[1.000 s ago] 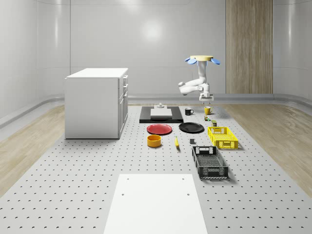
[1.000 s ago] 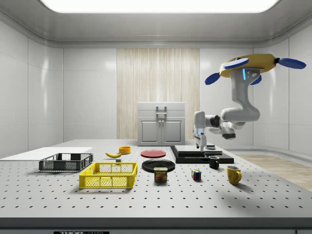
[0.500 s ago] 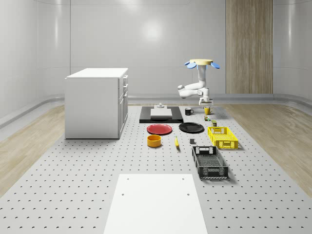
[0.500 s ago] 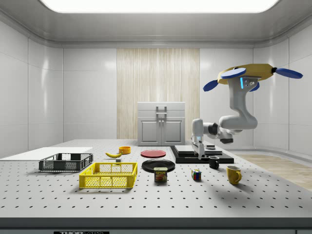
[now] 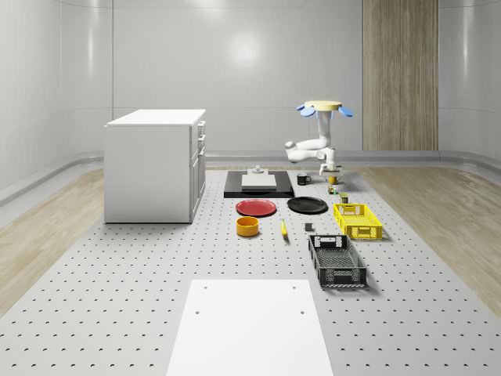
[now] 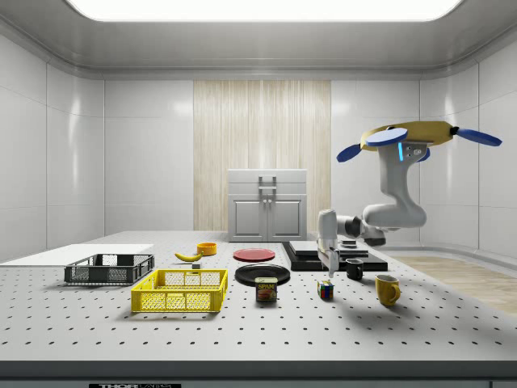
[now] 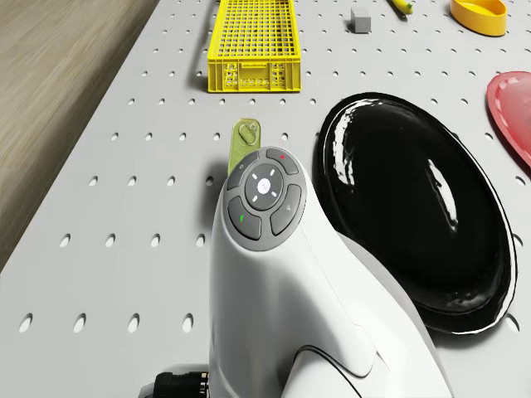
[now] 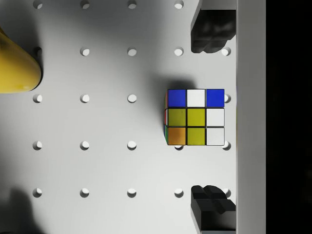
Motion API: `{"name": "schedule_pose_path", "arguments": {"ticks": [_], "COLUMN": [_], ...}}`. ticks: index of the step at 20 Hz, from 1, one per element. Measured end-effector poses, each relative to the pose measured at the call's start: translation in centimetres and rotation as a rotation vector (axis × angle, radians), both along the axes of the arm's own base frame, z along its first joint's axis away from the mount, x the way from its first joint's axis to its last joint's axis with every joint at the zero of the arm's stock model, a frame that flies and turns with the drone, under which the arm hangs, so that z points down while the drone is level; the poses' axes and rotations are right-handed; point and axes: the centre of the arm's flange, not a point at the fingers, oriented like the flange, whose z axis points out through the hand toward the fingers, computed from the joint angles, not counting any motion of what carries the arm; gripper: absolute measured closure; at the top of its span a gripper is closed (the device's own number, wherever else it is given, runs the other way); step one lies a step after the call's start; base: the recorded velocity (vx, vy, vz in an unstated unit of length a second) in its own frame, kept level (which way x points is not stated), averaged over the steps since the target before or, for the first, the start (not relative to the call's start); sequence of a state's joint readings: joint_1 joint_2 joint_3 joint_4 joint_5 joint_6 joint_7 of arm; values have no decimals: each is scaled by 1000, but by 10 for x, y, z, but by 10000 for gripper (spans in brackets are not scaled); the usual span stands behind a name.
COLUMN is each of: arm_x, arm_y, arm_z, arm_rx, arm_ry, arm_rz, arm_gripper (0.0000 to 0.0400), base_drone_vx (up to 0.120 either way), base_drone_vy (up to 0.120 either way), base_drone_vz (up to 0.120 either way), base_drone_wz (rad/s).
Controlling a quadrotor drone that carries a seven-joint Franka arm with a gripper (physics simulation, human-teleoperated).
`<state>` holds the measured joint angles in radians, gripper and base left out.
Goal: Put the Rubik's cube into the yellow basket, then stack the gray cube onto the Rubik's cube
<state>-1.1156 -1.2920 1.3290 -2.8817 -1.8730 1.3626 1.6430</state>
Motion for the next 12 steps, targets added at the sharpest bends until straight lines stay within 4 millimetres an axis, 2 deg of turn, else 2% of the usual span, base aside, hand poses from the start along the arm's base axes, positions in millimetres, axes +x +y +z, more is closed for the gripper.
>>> {"name": "schedule_pose_path", "arguments": {"ticks": [5,12], "arm_x": [0,3], "arm_y": [0,0], "arm_z": [0,16], "arm_rx": [0,0], "arm_ry": [0,0], "arm_rz": [0,0], "arm_gripper": [0,0], "base_drone_vx": [0,0], "base_drone_vy": [0,0], "base_drone_vz": [-112,0], "base_drone_wz": [0,0]}}
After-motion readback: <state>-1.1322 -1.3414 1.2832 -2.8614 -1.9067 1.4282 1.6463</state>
